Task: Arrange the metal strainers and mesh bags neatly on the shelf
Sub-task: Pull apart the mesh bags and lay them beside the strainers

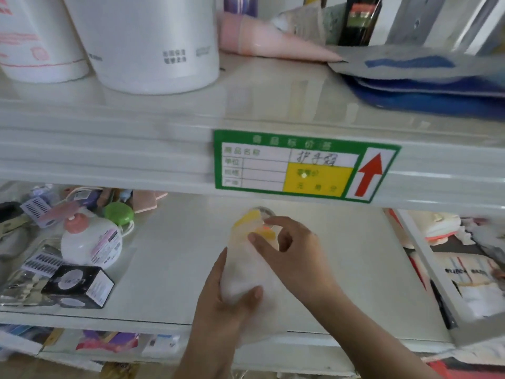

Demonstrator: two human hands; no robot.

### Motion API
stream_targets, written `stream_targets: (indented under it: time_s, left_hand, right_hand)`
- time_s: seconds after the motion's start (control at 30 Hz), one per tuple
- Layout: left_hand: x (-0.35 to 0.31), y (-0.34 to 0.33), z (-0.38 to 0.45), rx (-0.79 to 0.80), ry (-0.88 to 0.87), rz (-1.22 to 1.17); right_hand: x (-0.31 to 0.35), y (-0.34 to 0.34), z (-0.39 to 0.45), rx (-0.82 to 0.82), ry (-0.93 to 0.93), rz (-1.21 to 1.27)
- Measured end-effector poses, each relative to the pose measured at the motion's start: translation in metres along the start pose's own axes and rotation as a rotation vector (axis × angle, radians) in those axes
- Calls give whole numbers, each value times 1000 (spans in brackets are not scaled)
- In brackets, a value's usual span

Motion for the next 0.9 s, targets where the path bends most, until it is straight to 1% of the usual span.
stream_targets:
  time_s: [0.07,0.1,0.13,0.2,0.23,0.3,0.37,0.4,0.43,0.47,0.5,0.57,0.6,0.63,0.7,0.8,0.87,0.9]
  left_hand:
    - [3,-7,1,9,10,28]
    - [7,-12,2,19,28,25]
    - [7,-16,1,24,45,23]
    - [2,-24,-2,23,58,-24]
    - [-1,-28,-3,36,69,-99]
    - [-10,-43,-7,135,90,-317]
    - [-12,-54,-12,220,130,-417]
    - [-7,-54,-12,215,161,-423]
    - [-3,-51,-11,181,181,-431]
    - [0,-47,-11,147,174,-457]
    - [0,-43,-10,101,170,-484]
    - [1,-35,-11,42,159,-499]
    - [-2,-35,-11,49,141,-486]
    - [-5,-36,-11,71,126,-463]
    - [-7,-41,-13,136,122,-440]
    - [2,-38,-14,143,185,-521]
    - [7,-38,-14,140,213,-572]
    - [8,-36,-14,136,226,-598]
  right_hand:
    - [-1,4,1,26,7,-42]
    - [1,7,1,8,49,-62]
    - [6,12,1,-30,122,-81]
    - [23,21,-8,-120,332,-124]
    - [33,25,-17,-163,451,-152]
    - [49,25,-37,-215,652,-231]
    - [59,21,-54,-212,816,-279]
    - [59,17,-59,-162,861,-243]
    - [56,13,-62,-76,854,-163]
    - [50,11,-60,13,772,-51]
    - [40,12,-55,69,624,71]
    - [17,15,-47,87,332,283]
    - [9,17,-44,77,250,375]
    - [5,18,-42,89,210,465]
    - [10,15,-42,176,206,552]
    - [24,12,-52,317,281,478]
    - [29,15,-58,311,307,471]
    - [28,19,-56,266,284,535]
Point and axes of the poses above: each hand's wrist, its own z-axis towards the middle knuckle, its own y-axis out of the back of the hand, x = y × z, the point moved 9 cm from there along z, towards the middle knuckle, and after that the axes turned 4 degrees about z, right-handed, at the moved point
